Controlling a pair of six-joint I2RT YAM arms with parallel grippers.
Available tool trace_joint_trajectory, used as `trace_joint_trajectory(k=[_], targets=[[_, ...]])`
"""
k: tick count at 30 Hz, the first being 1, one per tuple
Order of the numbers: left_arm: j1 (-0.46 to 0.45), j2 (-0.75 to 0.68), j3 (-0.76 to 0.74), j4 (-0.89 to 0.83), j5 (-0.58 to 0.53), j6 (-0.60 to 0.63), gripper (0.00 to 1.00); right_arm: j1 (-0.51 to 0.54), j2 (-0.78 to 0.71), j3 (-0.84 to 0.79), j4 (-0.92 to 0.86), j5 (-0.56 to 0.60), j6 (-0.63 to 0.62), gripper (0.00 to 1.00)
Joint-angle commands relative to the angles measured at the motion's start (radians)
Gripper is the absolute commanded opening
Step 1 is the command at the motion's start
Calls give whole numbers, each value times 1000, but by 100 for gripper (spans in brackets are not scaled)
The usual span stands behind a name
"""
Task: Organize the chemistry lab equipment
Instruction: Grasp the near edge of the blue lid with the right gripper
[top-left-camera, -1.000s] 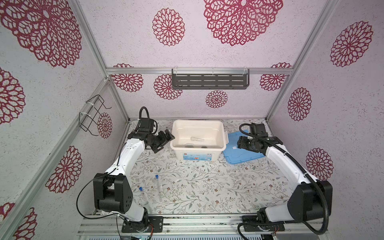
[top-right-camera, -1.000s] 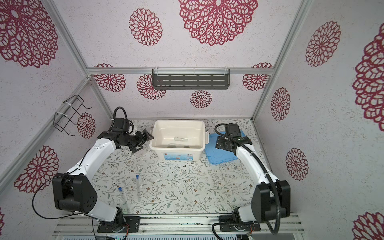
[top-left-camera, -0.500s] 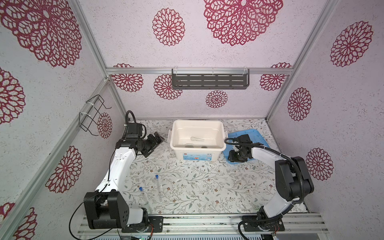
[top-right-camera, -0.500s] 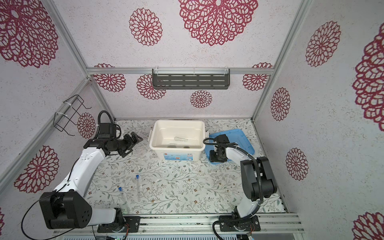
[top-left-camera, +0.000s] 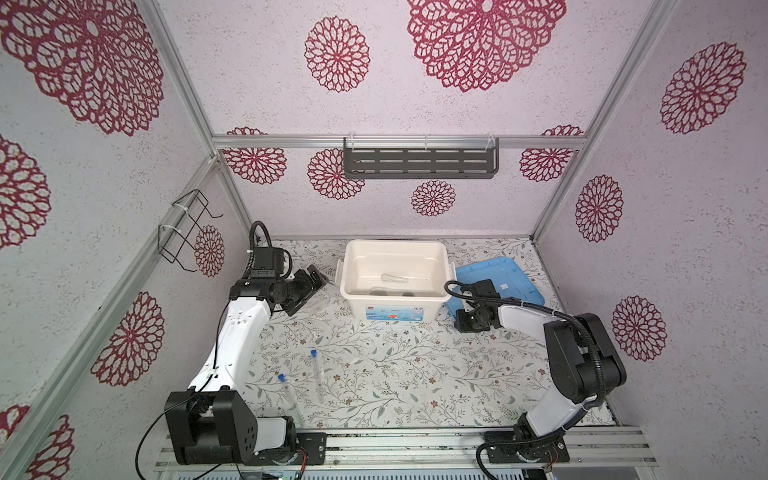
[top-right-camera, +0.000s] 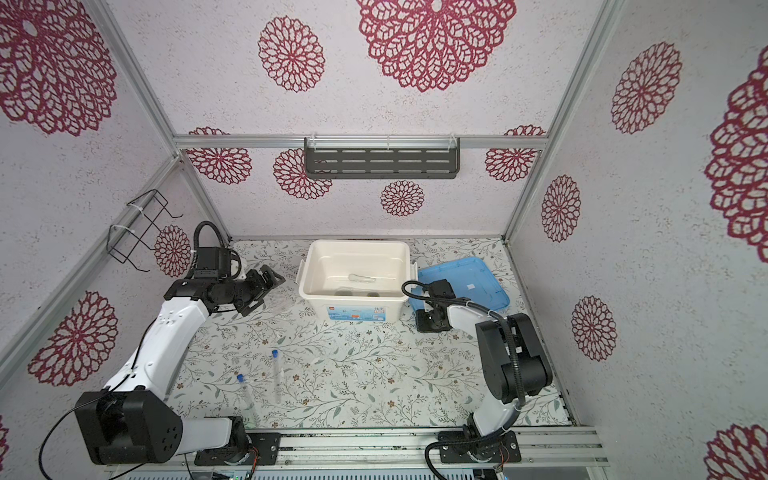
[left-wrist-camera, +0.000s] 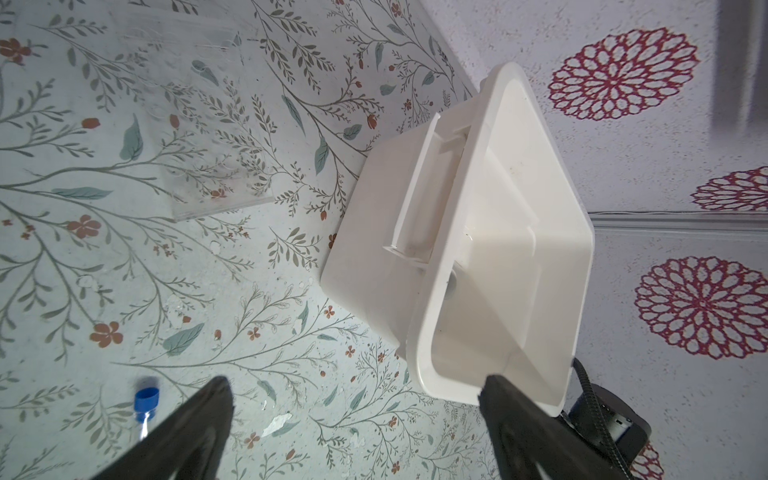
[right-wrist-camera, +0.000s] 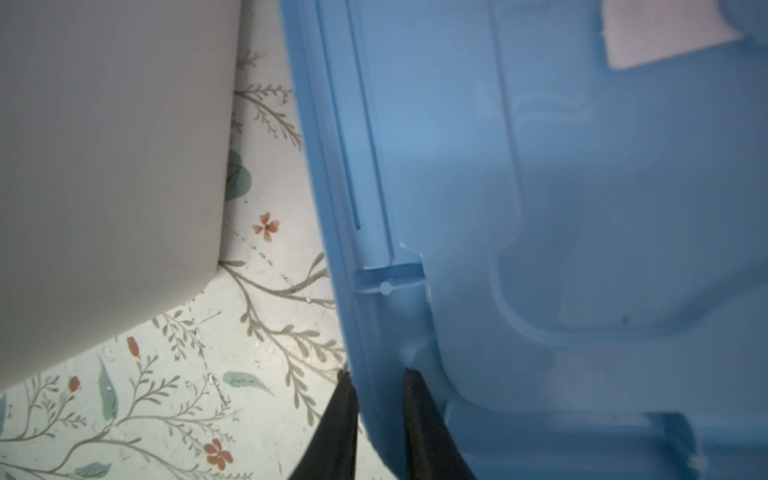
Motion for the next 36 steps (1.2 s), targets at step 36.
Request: trace_joint_trajectory(k=[36], targets=[[-4,-68,-1,-76,-105,134,97,72,98,112,-235,349,238,13]])
